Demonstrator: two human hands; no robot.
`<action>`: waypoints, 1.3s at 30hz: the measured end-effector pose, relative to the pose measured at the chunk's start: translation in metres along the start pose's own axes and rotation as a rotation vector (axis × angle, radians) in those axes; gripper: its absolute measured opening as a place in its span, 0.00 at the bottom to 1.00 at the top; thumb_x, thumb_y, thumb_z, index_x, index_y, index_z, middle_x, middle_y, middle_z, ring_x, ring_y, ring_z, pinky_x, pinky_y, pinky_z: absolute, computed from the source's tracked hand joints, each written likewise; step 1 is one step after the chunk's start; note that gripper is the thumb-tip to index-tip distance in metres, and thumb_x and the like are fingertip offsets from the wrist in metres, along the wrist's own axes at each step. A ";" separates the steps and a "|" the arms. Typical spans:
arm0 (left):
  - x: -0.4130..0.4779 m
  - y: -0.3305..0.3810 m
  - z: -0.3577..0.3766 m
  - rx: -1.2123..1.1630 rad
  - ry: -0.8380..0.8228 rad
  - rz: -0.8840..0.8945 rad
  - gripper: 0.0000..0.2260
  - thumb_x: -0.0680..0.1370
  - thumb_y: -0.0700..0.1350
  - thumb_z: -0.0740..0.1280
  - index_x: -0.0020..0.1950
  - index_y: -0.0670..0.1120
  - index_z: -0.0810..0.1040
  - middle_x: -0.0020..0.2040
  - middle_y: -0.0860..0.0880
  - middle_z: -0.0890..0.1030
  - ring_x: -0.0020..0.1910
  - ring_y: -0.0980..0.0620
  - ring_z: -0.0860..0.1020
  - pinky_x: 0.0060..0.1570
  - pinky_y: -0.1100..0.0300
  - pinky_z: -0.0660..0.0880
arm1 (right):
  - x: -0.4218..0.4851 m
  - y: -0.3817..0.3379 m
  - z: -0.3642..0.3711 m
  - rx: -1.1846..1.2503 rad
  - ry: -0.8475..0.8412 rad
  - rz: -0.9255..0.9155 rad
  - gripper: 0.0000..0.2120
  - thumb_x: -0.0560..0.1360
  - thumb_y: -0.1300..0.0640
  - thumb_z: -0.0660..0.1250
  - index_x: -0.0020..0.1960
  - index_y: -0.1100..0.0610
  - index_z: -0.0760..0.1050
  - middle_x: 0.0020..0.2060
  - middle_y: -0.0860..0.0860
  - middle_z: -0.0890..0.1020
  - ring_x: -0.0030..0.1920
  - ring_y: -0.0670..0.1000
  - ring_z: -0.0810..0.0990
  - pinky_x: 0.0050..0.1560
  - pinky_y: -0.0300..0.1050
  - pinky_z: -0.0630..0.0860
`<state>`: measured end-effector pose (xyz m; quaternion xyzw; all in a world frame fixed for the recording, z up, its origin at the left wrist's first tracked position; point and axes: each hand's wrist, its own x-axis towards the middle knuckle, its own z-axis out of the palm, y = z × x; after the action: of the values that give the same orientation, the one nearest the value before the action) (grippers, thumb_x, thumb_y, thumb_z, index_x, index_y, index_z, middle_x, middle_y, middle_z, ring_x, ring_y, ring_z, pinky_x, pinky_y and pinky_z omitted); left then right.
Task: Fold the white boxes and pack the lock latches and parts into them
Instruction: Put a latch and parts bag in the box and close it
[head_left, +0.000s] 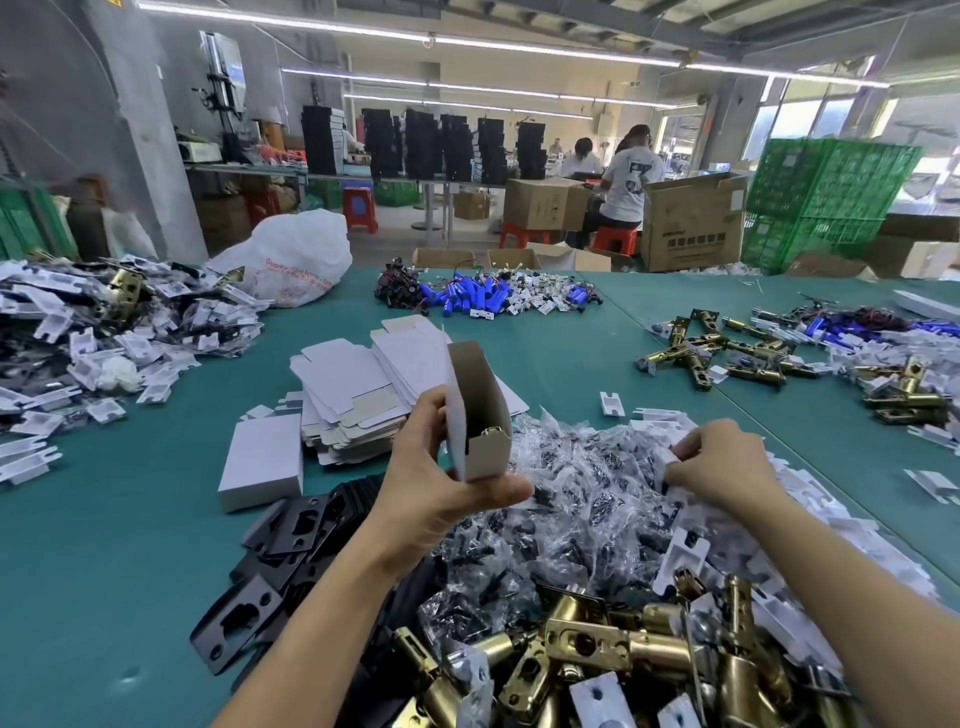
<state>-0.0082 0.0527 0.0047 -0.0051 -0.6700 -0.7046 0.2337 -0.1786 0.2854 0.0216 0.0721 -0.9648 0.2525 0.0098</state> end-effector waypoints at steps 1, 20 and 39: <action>0.000 -0.001 0.000 0.001 -0.004 -0.013 0.37 0.53 0.50 0.85 0.60 0.60 0.78 0.58 0.51 0.82 0.58 0.40 0.79 0.53 0.42 0.81 | 0.001 0.000 -0.003 0.025 0.013 -0.007 0.03 0.68 0.64 0.76 0.37 0.61 0.82 0.35 0.58 0.84 0.33 0.52 0.81 0.34 0.45 0.78; -0.004 -0.002 0.005 0.136 -0.163 -0.103 0.33 0.56 0.54 0.82 0.59 0.59 0.78 0.53 0.56 0.82 0.51 0.57 0.79 0.46 0.63 0.76 | -0.069 -0.118 -0.036 0.427 0.468 -0.951 0.11 0.74 0.69 0.62 0.39 0.61 0.81 0.32 0.53 0.80 0.33 0.51 0.78 0.33 0.46 0.74; -0.005 0.003 0.007 0.000 -0.218 -0.146 0.29 0.60 0.47 0.81 0.61 0.53 0.80 0.51 0.51 0.83 0.48 0.50 0.80 0.53 0.38 0.78 | -0.074 -0.112 -0.028 0.288 -0.010 -1.043 0.09 0.72 0.61 0.66 0.43 0.55 0.86 0.36 0.43 0.83 0.39 0.44 0.78 0.43 0.34 0.71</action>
<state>-0.0046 0.0608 0.0065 -0.0331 -0.6899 -0.7151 0.1077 -0.0895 0.2121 0.0961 0.5433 -0.7567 0.3436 0.1193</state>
